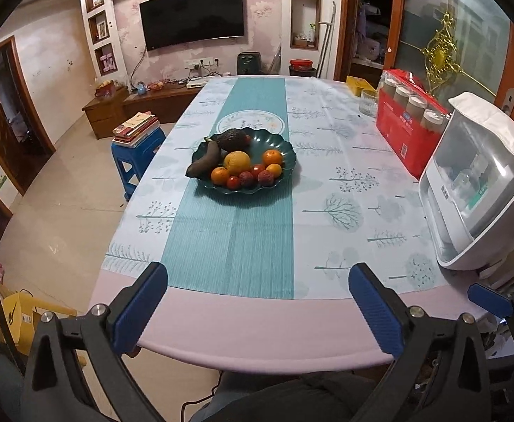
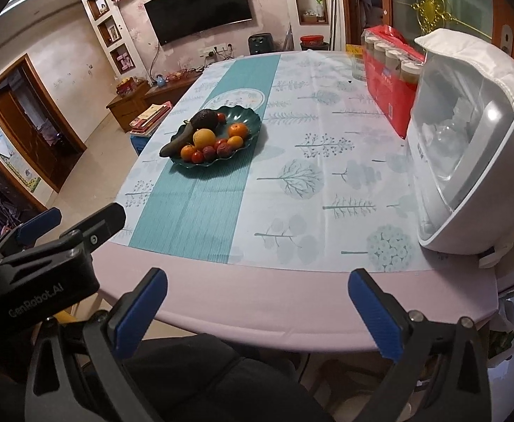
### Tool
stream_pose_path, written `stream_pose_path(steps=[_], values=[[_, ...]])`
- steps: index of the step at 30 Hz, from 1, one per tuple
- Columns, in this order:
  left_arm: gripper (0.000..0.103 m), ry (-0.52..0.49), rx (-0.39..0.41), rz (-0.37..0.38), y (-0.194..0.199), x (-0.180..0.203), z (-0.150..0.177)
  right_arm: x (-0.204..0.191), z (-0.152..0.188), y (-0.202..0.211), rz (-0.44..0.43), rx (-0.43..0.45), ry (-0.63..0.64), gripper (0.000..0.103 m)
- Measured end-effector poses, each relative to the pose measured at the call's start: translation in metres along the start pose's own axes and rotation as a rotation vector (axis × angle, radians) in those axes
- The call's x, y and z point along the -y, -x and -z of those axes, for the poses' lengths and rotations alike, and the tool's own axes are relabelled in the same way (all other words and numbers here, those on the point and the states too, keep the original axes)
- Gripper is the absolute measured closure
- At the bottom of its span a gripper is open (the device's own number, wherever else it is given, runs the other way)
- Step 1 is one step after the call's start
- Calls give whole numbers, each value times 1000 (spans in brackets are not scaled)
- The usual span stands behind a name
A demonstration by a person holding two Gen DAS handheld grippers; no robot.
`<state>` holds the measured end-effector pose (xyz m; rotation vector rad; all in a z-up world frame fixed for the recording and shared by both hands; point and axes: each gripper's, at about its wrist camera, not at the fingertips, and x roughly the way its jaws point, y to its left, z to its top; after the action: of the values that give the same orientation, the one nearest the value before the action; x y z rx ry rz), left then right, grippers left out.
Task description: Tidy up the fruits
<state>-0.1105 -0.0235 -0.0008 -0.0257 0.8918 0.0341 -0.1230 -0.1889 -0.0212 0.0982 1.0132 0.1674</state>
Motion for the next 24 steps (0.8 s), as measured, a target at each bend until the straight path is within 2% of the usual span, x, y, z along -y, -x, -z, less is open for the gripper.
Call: stream_pose_path(steps=[24], values=[[1,-15,2,15,-15,10,-15,13,-8,-9,13,-15,-31,0]])
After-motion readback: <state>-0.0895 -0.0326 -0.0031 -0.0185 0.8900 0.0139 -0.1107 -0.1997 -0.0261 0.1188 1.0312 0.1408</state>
